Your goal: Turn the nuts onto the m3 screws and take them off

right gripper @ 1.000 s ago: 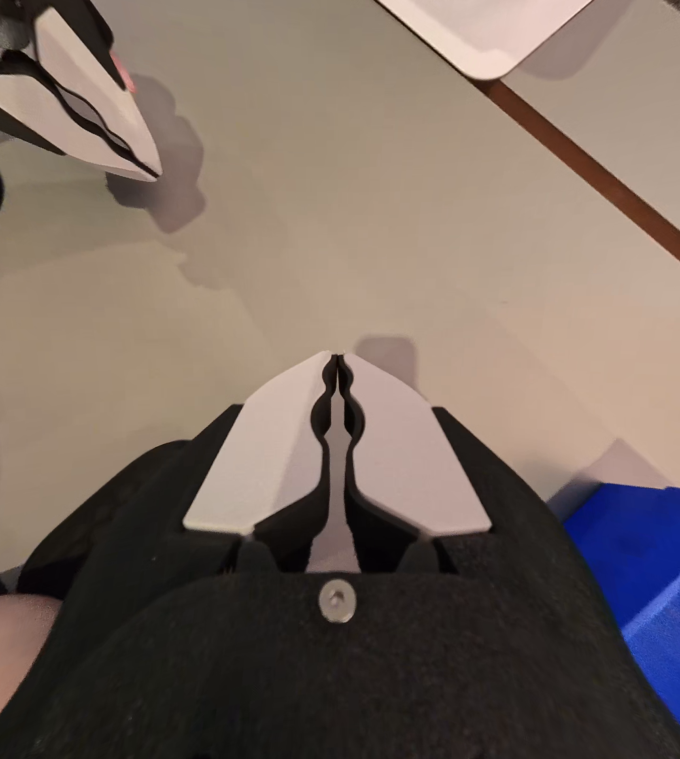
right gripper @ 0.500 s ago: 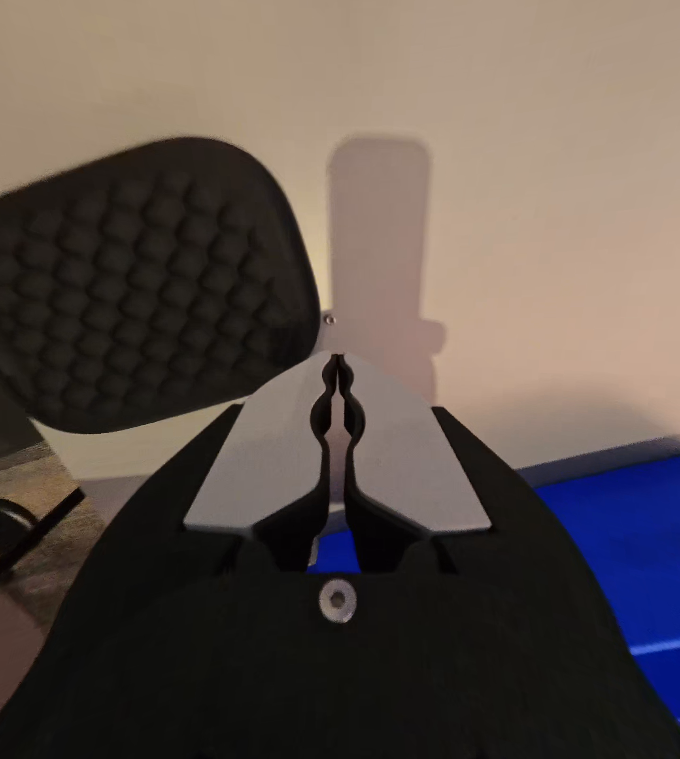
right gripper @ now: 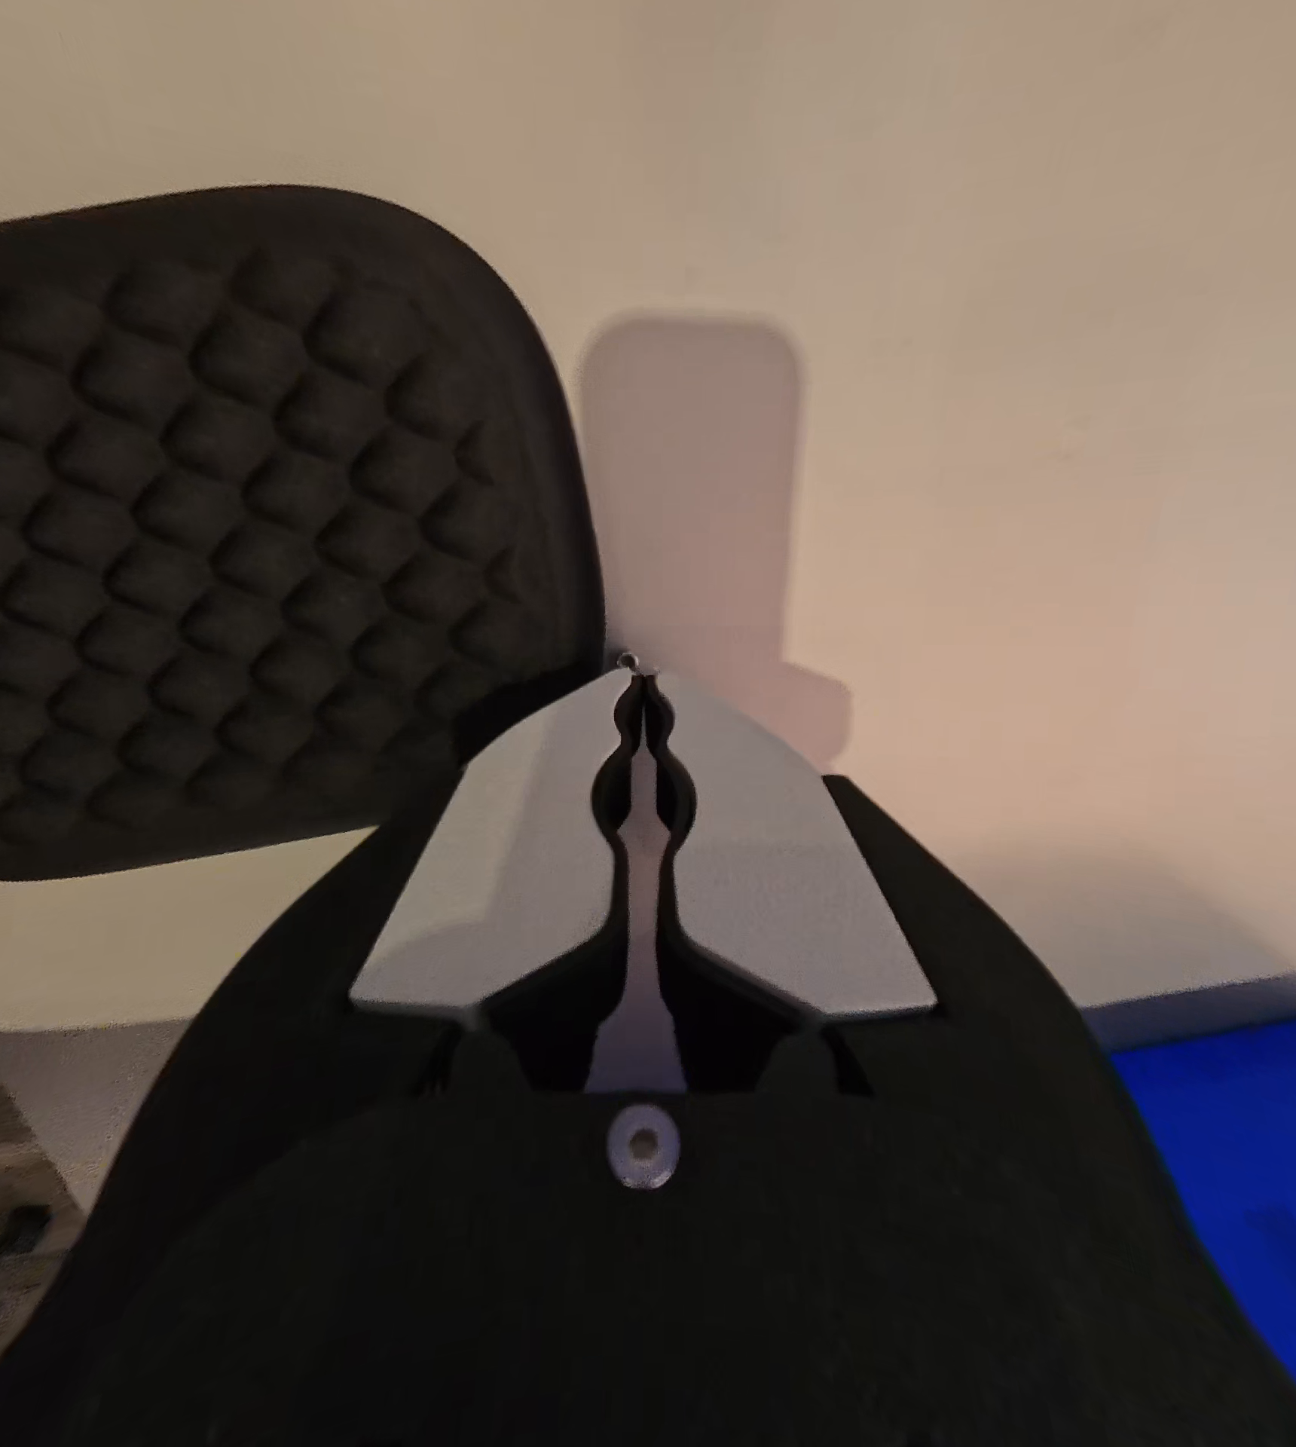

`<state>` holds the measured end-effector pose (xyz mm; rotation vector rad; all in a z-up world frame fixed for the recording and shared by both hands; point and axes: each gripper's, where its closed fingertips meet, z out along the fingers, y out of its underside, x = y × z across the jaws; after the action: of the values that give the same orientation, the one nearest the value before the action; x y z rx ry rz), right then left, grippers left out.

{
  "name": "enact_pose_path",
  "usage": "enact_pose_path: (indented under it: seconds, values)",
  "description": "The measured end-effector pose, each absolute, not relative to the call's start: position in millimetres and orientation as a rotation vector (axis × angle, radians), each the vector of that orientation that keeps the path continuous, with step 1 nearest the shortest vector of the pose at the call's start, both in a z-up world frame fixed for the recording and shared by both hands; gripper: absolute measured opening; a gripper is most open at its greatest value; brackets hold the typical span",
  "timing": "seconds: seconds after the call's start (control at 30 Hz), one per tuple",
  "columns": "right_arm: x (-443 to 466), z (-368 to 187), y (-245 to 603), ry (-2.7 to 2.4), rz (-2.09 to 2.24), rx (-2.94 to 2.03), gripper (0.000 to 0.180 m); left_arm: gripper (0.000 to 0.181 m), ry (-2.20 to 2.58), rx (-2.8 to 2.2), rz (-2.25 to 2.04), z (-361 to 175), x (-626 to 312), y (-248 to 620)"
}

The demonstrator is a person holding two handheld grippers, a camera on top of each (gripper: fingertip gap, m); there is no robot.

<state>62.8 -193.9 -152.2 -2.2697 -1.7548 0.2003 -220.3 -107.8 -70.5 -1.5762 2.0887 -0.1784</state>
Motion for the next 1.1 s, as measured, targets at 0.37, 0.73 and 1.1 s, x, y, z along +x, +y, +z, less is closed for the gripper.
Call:
enact_pose_path:
  seconds: [0.37, 0.73, 1.1]
  values:
    - [59, -155, -194, -1.853, 0.213, -2.211, 0.000, 0.020, 2.088, -1.565, -0.155, -61, -228, -113]
    - [51, -158, -169, -1.799, 0.128, -2.143, 0.000, 0.019, 2.095, -1.539, -0.139, -57, -228, -118]
    - [65, -142, -188, -1.919, 0.221, -2.152, 0.000, 0.018, 2.103, -1.544, -0.122, -56, -236, -121]
